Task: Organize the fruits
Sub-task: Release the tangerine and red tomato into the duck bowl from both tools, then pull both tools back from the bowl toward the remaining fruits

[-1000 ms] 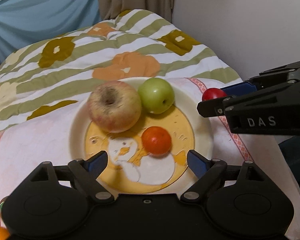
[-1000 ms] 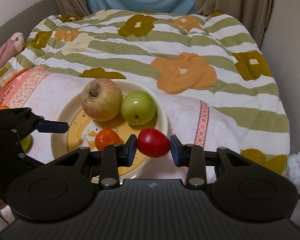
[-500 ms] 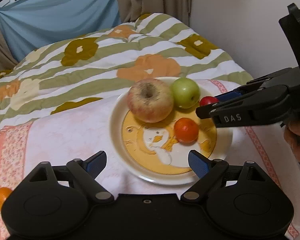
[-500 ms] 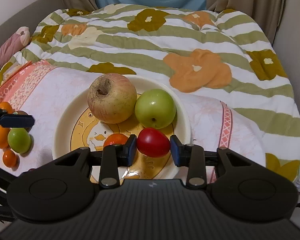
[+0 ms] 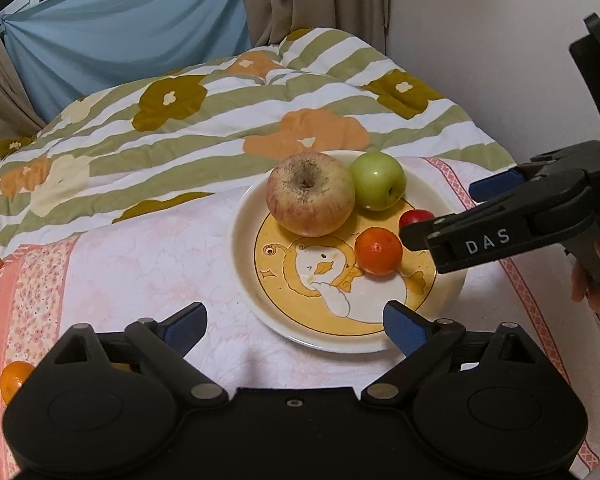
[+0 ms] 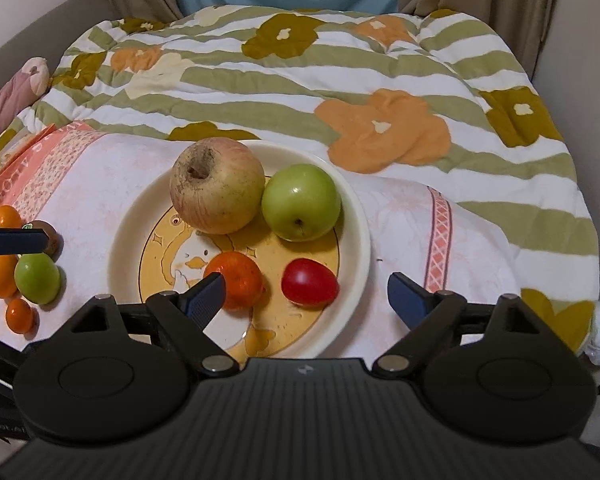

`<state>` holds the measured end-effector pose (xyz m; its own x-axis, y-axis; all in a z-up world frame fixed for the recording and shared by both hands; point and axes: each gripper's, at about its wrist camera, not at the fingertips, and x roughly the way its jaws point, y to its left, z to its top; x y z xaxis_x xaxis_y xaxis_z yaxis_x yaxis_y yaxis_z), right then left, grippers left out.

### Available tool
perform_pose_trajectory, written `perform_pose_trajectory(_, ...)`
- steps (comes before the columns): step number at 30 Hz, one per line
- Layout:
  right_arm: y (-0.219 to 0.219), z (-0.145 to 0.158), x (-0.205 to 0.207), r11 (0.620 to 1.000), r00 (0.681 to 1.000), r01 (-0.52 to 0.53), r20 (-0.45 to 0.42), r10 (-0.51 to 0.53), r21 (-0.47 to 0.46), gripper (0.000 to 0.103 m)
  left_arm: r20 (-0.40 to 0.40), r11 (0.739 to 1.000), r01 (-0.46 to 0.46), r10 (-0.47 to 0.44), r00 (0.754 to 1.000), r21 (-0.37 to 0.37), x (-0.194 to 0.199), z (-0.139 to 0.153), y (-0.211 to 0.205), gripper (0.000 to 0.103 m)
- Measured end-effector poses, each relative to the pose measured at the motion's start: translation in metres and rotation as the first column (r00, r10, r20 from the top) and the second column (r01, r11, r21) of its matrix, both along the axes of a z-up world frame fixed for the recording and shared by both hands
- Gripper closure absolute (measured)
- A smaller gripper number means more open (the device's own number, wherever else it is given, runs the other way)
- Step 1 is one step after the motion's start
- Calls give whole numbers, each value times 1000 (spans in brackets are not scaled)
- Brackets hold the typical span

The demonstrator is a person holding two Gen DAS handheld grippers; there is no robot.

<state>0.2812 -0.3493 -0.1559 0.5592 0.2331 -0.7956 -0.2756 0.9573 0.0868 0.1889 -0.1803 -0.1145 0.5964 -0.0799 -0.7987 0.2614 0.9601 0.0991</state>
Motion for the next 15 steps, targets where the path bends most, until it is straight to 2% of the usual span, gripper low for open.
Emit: perform_pose_trajectory(15,-7,57,-57,999,996,37,84,-37,1,0,87,1000,-13,15,996,-18,-35,40,9,6)
